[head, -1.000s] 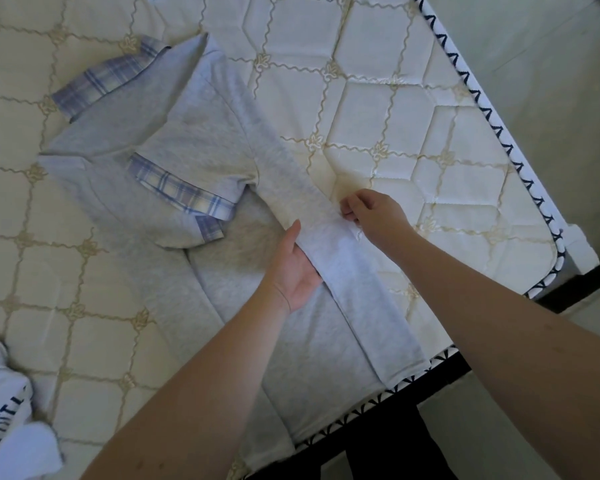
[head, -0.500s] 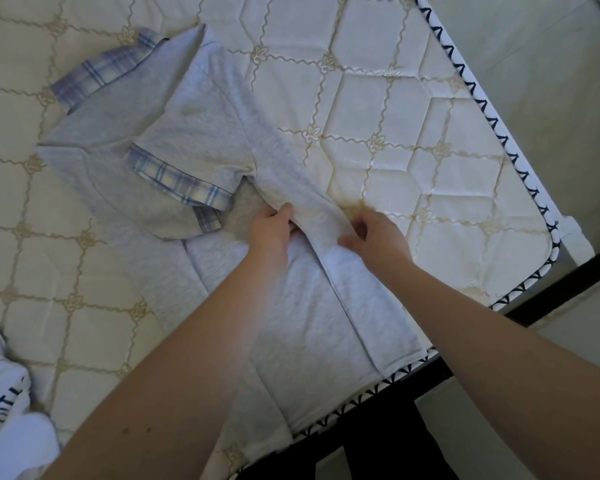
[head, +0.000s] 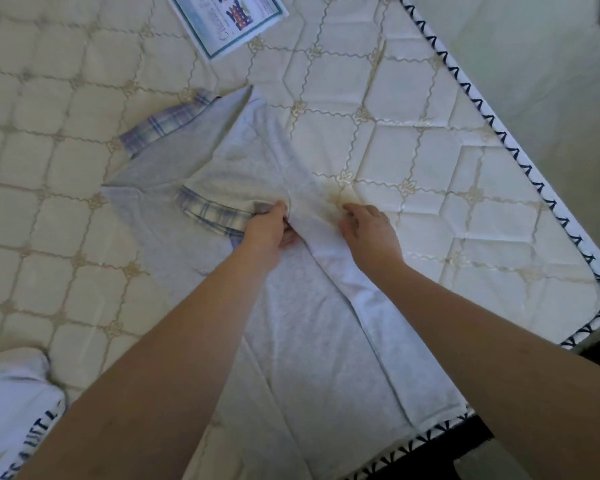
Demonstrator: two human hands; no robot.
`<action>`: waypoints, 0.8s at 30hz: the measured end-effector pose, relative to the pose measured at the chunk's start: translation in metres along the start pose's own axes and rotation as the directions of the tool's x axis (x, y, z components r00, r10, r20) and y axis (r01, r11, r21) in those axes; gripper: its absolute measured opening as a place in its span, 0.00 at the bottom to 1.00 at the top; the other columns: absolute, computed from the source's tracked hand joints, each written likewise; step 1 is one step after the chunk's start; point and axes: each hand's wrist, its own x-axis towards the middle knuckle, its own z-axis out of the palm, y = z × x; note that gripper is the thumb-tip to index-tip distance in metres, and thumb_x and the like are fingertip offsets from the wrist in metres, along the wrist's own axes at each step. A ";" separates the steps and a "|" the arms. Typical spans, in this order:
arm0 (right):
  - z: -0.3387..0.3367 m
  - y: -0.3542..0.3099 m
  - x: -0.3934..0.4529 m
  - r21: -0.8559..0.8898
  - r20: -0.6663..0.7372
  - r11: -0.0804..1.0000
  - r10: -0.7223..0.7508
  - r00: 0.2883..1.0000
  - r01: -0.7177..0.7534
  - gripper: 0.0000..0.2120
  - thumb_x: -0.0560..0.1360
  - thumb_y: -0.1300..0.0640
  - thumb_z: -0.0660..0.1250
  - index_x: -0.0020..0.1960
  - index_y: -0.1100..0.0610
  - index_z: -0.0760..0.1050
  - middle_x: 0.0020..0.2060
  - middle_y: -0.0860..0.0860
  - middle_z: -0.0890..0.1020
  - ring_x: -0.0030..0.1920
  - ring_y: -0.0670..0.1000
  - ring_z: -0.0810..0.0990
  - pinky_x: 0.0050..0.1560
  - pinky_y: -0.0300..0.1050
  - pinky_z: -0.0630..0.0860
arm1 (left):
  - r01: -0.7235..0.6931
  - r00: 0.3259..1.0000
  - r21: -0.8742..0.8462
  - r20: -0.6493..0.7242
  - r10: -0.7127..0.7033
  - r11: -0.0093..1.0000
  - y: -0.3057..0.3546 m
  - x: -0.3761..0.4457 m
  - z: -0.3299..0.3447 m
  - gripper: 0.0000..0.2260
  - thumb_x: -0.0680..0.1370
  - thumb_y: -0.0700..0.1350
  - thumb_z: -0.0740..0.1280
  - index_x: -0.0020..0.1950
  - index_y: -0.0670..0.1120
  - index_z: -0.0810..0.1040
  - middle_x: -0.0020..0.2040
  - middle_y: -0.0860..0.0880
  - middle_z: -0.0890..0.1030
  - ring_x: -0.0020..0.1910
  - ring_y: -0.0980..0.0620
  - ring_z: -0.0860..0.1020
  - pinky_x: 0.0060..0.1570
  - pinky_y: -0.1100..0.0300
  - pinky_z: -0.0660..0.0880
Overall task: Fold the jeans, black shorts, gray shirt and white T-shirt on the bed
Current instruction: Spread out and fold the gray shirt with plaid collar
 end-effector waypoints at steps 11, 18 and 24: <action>0.013 -0.043 0.073 0.004 0.027 0.998 0.058 0.998 -0.058 0.14 0.76 0.49 0.66 0.60 0.52 0.77 0.55 0.52 0.79 0.53 0.55 0.78 0.55 0.52 0.76 | -0.523 0.681 0.727 0.042 0.731 0.445 0.114 0.042 -0.036 0.09 0.80 0.47 0.65 0.55 0.42 0.76 0.47 0.44 0.81 0.44 0.48 0.78 0.45 0.61 0.71; 0.002 -0.018 0.083 0.172 0.168 0.985 -0.013 0.986 -0.017 0.18 0.69 0.52 0.76 0.57 0.48 0.76 0.47 0.41 0.79 0.43 0.37 0.76 0.42 0.27 0.68 | -0.355 0.795 0.865 0.079 0.602 0.355 0.165 0.096 -0.032 0.24 0.76 0.56 0.67 0.66 0.43 0.75 0.60 0.41 0.79 0.59 0.41 0.77 0.55 0.55 0.74; -0.014 0.000 0.086 0.320 0.231 0.947 -0.044 0.972 -0.032 0.10 0.76 0.57 0.69 0.55 0.46 0.80 0.46 0.37 0.83 0.49 0.34 0.79 0.49 0.24 0.69 | -0.468 0.821 0.786 0.217 0.528 0.405 0.193 0.104 -0.019 0.27 0.80 0.55 0.64 0.75 0.44 0.66 0.75 0.44 0.67 0.74 0.43 0.65 0.69 0.56 0.59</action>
